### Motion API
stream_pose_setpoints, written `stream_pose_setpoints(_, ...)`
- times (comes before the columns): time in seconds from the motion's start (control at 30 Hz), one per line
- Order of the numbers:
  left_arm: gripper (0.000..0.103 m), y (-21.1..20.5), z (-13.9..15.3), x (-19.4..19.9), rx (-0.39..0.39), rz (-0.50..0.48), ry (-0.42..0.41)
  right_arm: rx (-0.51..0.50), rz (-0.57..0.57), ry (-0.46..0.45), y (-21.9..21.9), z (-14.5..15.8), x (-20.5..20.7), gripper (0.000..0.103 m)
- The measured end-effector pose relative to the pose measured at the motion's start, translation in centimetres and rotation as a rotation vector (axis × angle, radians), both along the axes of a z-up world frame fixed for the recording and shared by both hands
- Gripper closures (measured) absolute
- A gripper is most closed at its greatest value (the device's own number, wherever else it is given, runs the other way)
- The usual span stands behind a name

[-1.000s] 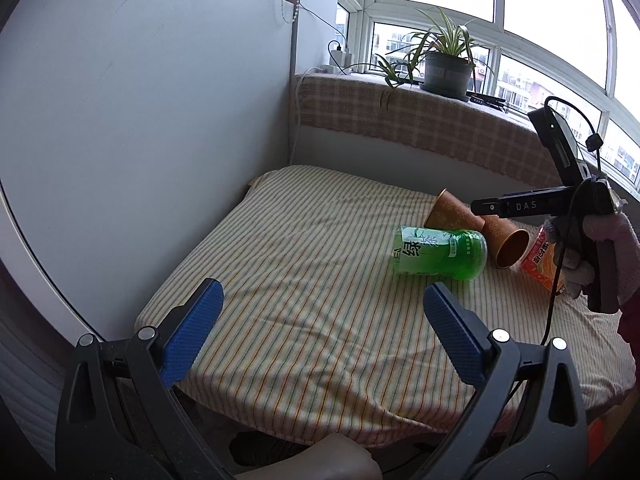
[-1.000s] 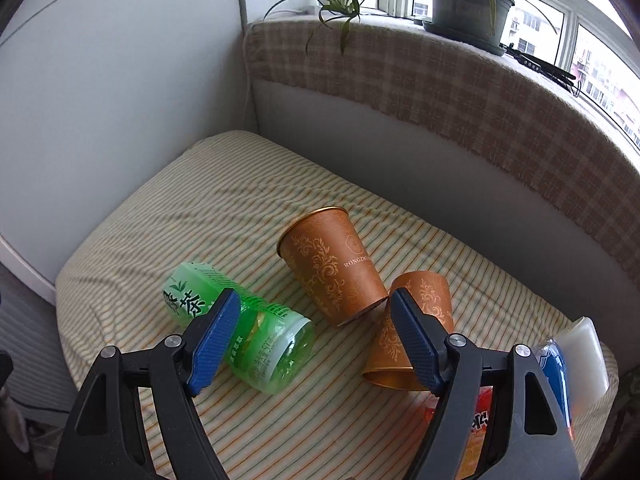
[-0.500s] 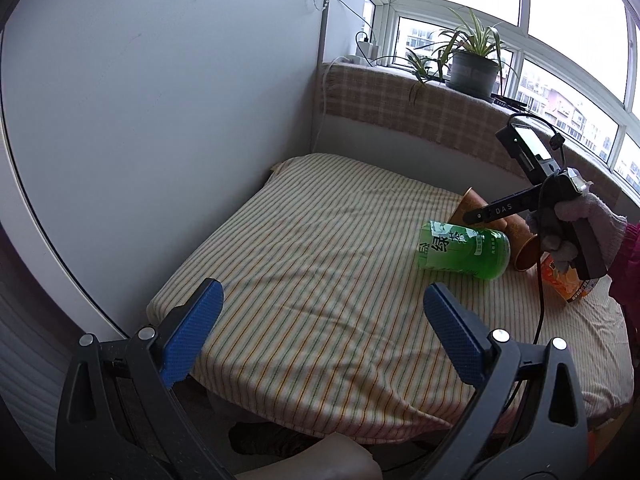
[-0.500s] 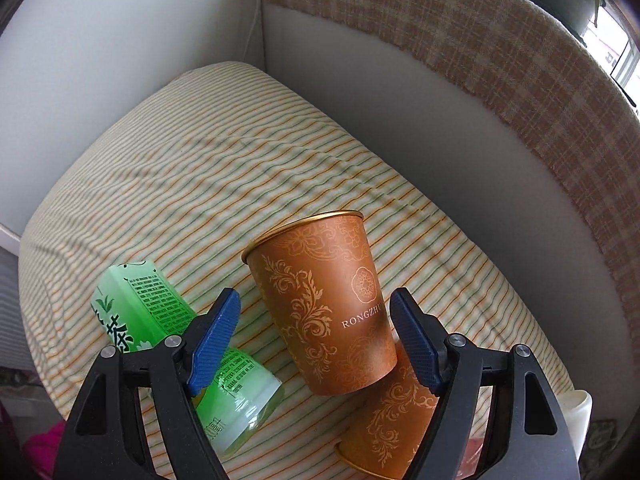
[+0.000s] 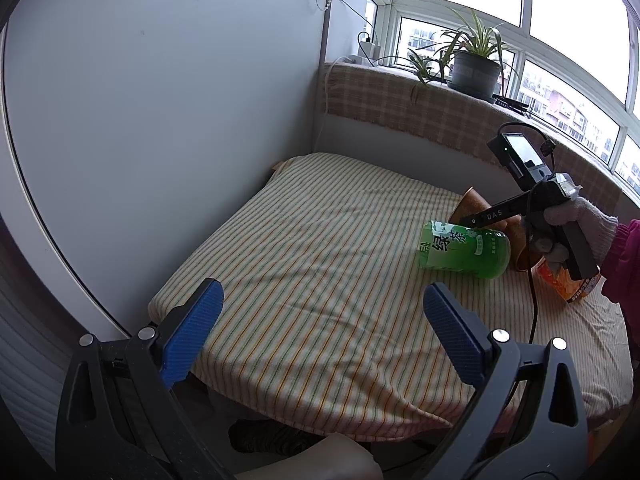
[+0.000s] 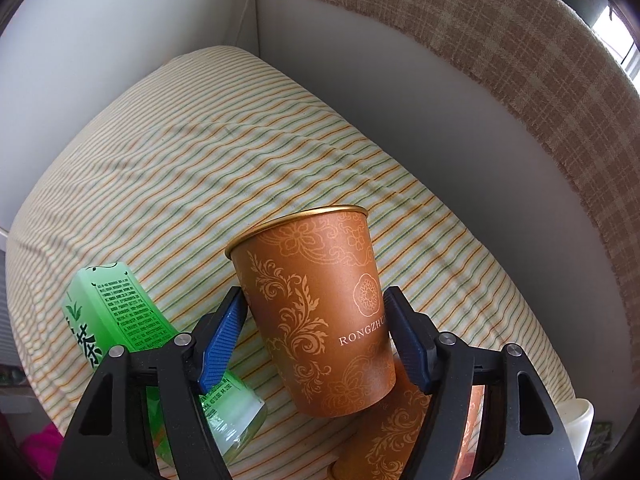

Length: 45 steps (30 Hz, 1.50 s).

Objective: Flip cup upright
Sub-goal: 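Lift the brown cup with the right tool and rotate it upright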

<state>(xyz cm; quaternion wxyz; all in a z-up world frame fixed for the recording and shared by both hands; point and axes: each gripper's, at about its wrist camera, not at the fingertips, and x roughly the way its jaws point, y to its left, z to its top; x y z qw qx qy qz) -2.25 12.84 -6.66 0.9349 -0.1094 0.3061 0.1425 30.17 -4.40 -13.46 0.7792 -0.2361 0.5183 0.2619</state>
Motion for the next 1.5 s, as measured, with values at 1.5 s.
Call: stream_pose_setpoints(1.5, 0.001, -9.0, 0.5, 2.1, -0.017, -0.273, -0.003, 0.465, -0.54, -0.033, -14.2, 3.9, -19.8, 0.039)
